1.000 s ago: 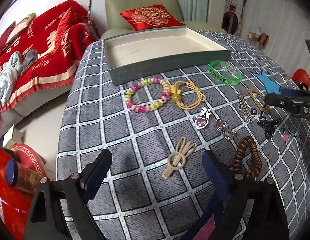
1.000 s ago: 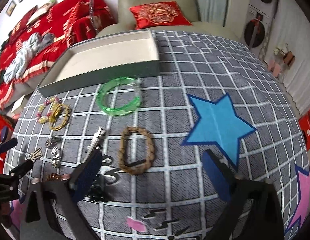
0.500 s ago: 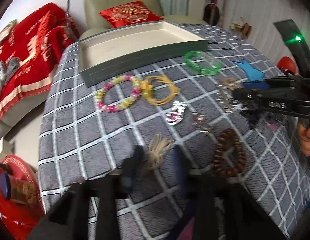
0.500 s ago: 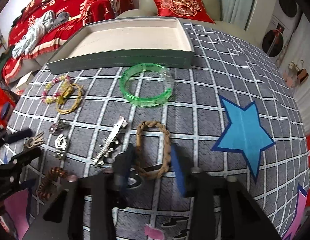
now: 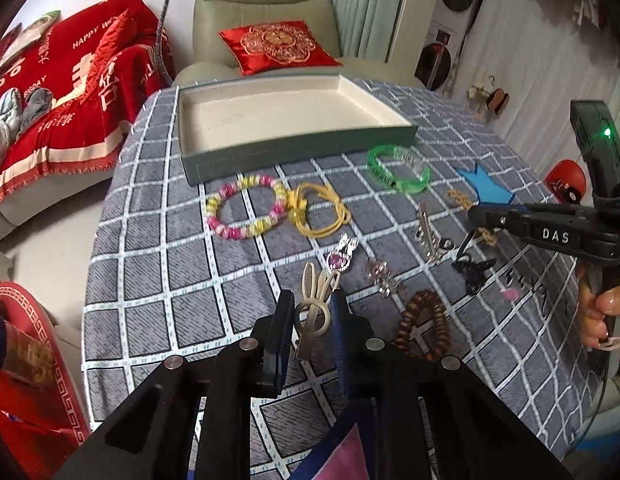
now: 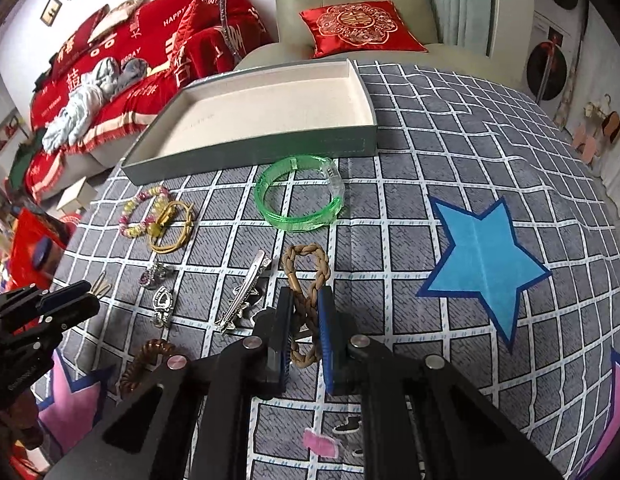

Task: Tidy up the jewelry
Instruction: 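Carry the clip and bracelet in both tools over the white tray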

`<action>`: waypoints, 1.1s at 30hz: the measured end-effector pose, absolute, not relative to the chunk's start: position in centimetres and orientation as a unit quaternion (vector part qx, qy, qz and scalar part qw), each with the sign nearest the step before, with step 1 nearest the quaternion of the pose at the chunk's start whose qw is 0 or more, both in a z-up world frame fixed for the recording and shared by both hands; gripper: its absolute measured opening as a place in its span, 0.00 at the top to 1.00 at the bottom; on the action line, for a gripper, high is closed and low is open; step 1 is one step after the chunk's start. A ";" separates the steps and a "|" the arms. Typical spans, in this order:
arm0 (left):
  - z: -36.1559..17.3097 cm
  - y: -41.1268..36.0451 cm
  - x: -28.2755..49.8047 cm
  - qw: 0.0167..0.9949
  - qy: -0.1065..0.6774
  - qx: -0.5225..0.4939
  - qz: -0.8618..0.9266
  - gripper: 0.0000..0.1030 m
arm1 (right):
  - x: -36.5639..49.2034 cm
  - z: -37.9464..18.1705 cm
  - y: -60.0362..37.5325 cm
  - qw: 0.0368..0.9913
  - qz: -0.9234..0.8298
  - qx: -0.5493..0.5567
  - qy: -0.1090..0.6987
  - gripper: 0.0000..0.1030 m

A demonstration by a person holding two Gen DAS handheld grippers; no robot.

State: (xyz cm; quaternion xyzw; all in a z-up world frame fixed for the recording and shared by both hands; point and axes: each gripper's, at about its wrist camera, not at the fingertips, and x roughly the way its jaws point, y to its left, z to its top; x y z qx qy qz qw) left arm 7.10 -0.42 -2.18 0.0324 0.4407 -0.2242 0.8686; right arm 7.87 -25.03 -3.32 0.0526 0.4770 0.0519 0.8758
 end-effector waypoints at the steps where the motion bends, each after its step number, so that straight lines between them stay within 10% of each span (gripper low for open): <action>1: -1.9 -0.3 7.2 0.870 0.438 0.031 -0.223 0.66 | 7.8 -3.1 -25.1 0.876 0.053 0.057 0.476 0.87; 22: 12.3 -0.7 20.2 0.918 0.360 -0.014 -0.168 0.66 | 18.3 9.1 -24.8 0.897 0.108 0.070 0.423 0.87; 33: 4.6 -3.4 30.6 0.910 0.402 0.012 -0.103 0.66 | 29.6 5.3 -23.3 0.881 0.099 0.078 0.456 0.87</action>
